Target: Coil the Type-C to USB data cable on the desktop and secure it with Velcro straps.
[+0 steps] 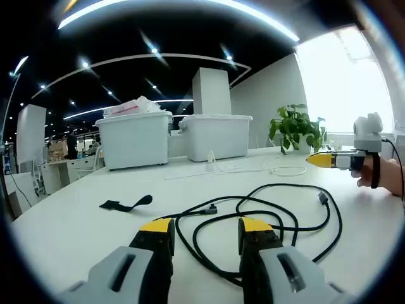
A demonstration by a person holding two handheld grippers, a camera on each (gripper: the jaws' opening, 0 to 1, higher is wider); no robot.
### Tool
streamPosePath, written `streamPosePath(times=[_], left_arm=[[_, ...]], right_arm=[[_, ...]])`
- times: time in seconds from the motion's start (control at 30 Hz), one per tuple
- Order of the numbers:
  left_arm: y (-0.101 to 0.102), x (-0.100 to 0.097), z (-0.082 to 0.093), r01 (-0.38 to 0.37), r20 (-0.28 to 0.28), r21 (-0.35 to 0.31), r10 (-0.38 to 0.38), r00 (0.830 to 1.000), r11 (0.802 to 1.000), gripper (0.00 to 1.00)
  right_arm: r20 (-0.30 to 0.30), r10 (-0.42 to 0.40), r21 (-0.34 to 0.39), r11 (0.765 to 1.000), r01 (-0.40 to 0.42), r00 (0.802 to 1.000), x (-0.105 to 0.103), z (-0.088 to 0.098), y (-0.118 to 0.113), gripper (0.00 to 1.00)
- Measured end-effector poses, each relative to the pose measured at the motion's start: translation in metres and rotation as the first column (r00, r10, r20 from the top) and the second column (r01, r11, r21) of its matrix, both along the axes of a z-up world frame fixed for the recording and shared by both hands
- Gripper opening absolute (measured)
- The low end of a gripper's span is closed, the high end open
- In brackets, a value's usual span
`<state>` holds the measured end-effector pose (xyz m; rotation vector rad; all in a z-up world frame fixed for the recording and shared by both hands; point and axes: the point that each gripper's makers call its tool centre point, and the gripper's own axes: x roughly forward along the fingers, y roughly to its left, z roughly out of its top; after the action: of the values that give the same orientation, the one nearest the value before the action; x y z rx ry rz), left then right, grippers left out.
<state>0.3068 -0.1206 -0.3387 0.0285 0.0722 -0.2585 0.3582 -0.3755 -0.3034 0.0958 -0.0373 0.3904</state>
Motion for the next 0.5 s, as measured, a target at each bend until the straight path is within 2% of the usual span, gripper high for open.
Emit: streamPosePath(times=[0.03,0.1,0.17,0.23,0.3,0.37,0.4,0.5], left_arm=[[-0.006,-0.001,-0.002,0.021,-0.011,-0.022,-0.021,1.000,1.000,0.42],[-0.010,0.002,-0.007,0.035,-0.028,-0.034,-0.036,0.999,0.999,0.42],[-0.008,0.002,-0.009,0.026,-0.037,-0.015,-0.027,0.999,1.000,0.42],[-0.003,-0.001,-0.004,0.011,-0.010,-0.019,-0.011,1.000,1.000,0.42],[0.000,-0.007,0.006,0.000,0.036,-0.043,0.002,0.999,0.999,0.42],[-0.007,-0.021,0.014,0.034,0.055,-0.082,-0.030,0.998,0.996,0.42],[-0.014,-0.032,0.019,0.063,0.082,-0.093,-0.056,0.995,0.994,0.42],[-0.024,-0.050,0.019,0.068,0.098,-0.112,-0.057,0.994,0.991,0.42]], right_arm=[[0.001,-0.007,0.019,1.000,0.007,1.000,-0.002,0.001,-0.001,0.26],[-0.008,-0.035,-0.047,0.998,0.034,0.999,-0.005,-0.009,-0.003,0.26],[0.014,-0.067,-0.120,0.990,0.068,0.998,-0.005,-0.012,-0.008,0.26],[0.025,-0.076,-0.087,0.993,0.078,0.997,-0.007,-0.008,-0.010,0.26],[0.046,-0.051,0.022,0.998,0.050,0.998,-0.017,0.006,-0.009,0.26],[0.072,-0.019,0.117,0.993,0.011,0.997,-0.030,0.018,-0.007,0.26],[0.079,0.003,0.127,0.992,-0.013,0.997,-0.038,0.019,-0.005,0.26],[0.068,-0.022,0.115,0.993,0.014,0.997,-0.046,0.012,-0.007,0.26]])
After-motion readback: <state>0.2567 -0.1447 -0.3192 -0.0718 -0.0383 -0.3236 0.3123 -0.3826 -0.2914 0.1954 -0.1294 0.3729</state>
